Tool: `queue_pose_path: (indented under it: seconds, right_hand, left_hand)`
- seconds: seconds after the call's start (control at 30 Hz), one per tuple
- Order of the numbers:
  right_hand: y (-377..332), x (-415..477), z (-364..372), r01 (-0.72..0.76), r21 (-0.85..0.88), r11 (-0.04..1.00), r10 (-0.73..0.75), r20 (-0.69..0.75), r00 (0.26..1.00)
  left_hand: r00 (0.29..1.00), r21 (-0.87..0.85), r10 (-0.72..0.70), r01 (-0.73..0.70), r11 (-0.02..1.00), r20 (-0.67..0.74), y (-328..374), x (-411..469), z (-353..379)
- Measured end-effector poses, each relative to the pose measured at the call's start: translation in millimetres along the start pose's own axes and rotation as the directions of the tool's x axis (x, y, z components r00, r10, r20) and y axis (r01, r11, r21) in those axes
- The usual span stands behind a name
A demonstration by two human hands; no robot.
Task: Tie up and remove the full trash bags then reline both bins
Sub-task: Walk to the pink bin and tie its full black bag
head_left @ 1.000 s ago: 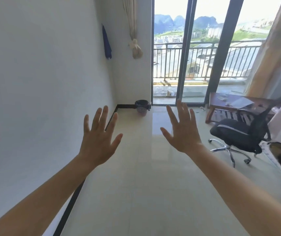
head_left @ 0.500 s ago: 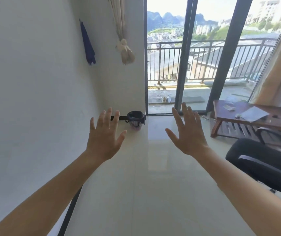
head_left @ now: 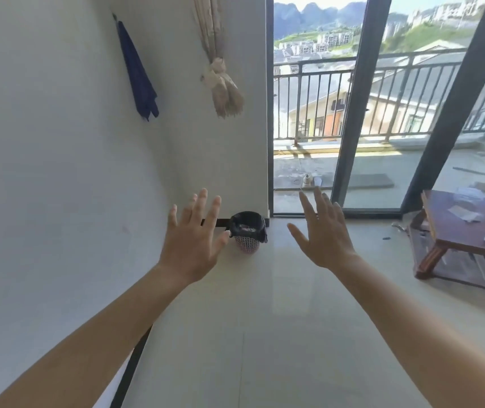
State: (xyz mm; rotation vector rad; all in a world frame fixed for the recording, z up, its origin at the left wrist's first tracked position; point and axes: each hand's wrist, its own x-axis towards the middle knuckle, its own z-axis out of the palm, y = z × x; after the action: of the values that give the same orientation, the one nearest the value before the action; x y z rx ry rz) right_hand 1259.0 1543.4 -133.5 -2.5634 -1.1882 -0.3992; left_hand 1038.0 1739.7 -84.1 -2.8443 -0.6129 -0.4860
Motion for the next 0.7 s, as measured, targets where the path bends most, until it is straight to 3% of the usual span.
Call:
queue_pose_path:
  seconds: [0.3, 0.53, 0.7]
  right_hand:
    - [-6, 227, 133, 0.056, 0.011, 0.998, -0.056, 0.074, 0.996]
    - [23, 382, 215, -0.044, -0.103, 0.994, 0.056, 0.122, 0.991]
    - [61, 444, 249, -0.166, -0.147, 0.975, 0.189, 0.156, 0.97]
  left_hand:
    - [0.974, -0.061, -0.199, 0.206, 0.977, 0.108, -121, 175, 139]
    - [0.958, -0.131, -0.176, 0.209, 0.969, 0.226, -199, 351, 251]
    - [0.954, -0.154, -0.082, 0.13, 0.979, 0.289, -209, 475, 305]
